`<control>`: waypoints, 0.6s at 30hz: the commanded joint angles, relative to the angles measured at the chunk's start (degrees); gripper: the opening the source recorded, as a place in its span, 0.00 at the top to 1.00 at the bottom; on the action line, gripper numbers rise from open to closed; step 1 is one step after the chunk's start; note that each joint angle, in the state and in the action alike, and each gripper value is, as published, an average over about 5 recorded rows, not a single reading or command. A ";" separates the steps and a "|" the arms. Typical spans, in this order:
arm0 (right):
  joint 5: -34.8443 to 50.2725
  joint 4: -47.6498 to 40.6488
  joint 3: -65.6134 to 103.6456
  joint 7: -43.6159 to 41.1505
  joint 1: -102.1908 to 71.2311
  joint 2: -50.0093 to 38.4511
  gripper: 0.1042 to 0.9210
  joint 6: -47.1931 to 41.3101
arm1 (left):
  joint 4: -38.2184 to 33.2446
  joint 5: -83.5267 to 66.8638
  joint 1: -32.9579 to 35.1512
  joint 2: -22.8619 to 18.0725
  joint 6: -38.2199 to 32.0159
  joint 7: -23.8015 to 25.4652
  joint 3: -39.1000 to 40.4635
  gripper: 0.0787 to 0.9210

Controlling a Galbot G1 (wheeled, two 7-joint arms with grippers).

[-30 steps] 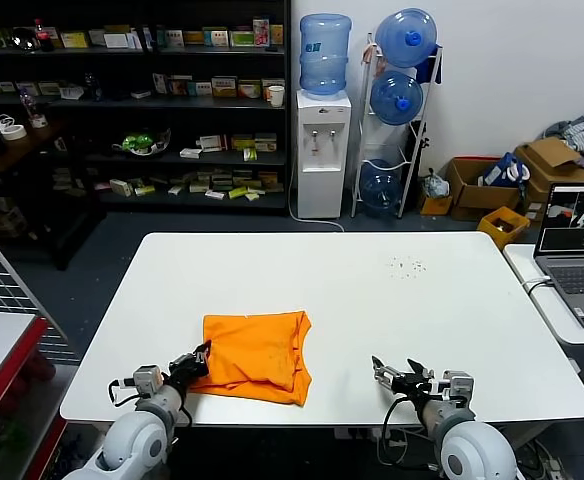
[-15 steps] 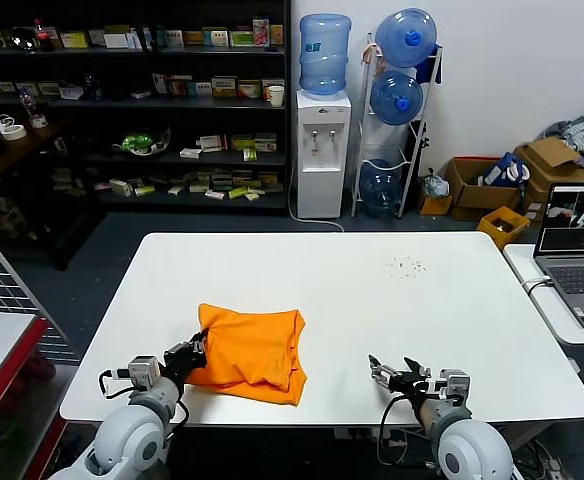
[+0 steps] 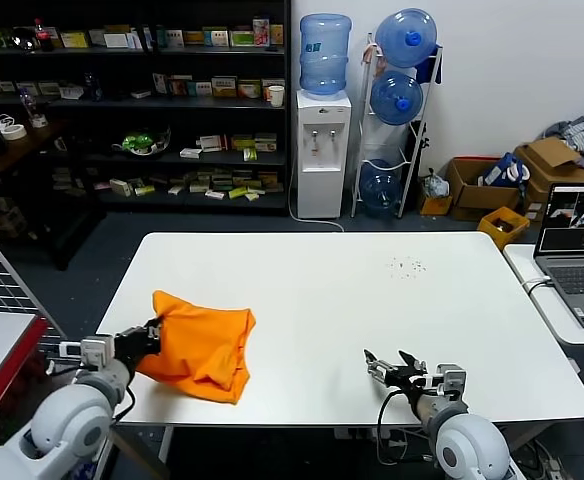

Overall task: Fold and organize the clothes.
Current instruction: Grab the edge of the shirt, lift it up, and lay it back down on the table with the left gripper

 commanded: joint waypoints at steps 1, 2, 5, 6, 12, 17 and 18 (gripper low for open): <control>0.22 -0.02 0.13 -0.76 0.14 -0.49 0.12 0.96 | -0.11 -9.20 0.88 15.35 2.56 -2.14 -6.29 0.98; 0.26 0.05 0.24 -0.79 0.06 -0.61 0.12 1.06 | 0.08 -9.71 1.22 16.10 2.69 -2.18 -6.97 0.98; 0.32 0.22 0.52 -0.81 -0.12 -0.87 0.12 1.24 | 1.09 -10.67 2.02 17.72 2.91 -2.20 -8.52 0.98; 0.32 0.27 0.58 -0.80 -0.15 -0.90 0.12 1.27 | 1.51 -10.88 2.15 18.02 2.95 -2.22 -8.81 0.98; 0.02 0.69 0.96 -0.52 -0.44 -0.35 0.12 1.16 | 2.29 -11.84 1.89 18.05 3.11 -2.52 -8.23 0.98; -1.41 1.06 2.06 -0.19 -1.82 1.22 0.12 1.01 | -4.66 -19.46 -1.20 11.21 3.48 -9.38 -2.88 0.98; -1.83 1.21 2.42 -0.06 -2.24 1.71 0.12 0.91 | -6.98 -21.72 -3.66 8.25 3.60 -12.17 0.38 0.98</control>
